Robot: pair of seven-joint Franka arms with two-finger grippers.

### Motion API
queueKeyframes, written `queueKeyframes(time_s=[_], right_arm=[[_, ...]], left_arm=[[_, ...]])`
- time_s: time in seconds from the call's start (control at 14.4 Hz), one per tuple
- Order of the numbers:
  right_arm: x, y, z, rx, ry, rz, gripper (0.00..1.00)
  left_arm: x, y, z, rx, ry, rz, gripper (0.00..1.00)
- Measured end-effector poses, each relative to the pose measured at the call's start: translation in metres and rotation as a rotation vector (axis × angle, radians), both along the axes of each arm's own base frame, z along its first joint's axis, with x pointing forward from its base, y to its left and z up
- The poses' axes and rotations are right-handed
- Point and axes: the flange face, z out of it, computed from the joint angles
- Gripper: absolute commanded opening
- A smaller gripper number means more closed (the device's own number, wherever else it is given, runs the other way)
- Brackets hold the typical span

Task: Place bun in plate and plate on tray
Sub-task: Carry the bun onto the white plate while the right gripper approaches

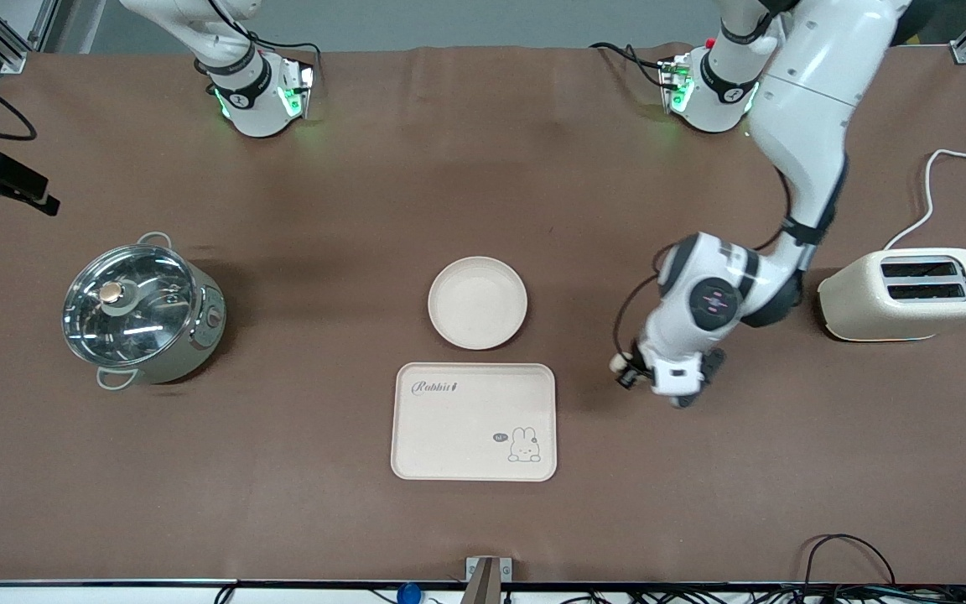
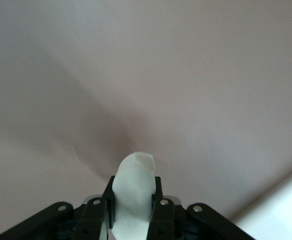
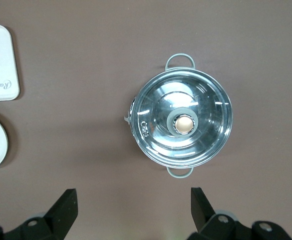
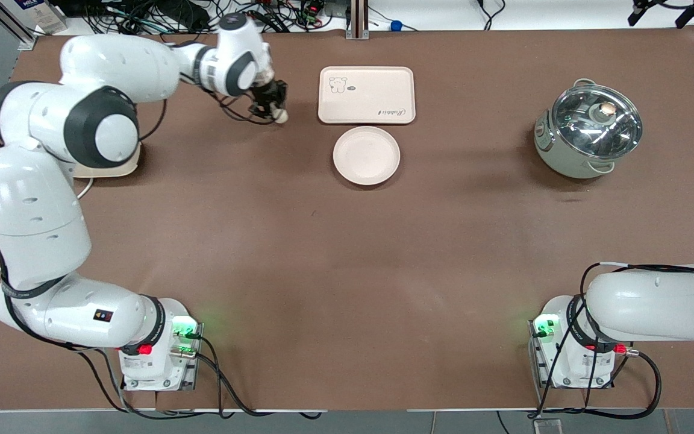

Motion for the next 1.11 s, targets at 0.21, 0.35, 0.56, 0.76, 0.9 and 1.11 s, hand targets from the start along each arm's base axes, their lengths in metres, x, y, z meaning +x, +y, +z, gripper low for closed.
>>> queueKeyframes(time_s=[0.21,0.35,0.56,0.76,0.9,1.11], right_arm=[[0.009,0.016,-0.059,0.046,0.034,0.01,1.0],[0.012,0.037,-0.105,0.093,0.034,-0.013,1.0],[0.005,0.083,-0.17,0.103,0.016,-0.072,1.0],[-0.015,0.163,-0.218,0.089,0.0,-0.172,1.0],[-0.026,0.204,-0.241,0.081,0.003,-0.194,1.0],[-0.03,0.243,-0.27,0.079,-0.013,-0.207,1.0]], left_arm=[[-0.041,-0.09,0.02,-0.01,-0.009,-0.025,0.32],[-0.069,-0.138,0.026,-0.02,-0.016,-0.054,0.33],[-0.109,-0.193,0.014,-0.02,-0.005,-0.115,0.42],[-0.134,-0.218,-0.012,-0.003,0.02,-0.15,0.66],[-0.133,-0.217,-0.02,0.002,0.027,-0.149,0.99],[-0.118,-0.216,-0.005,-0.016,0.0,-0.133,1.0]])
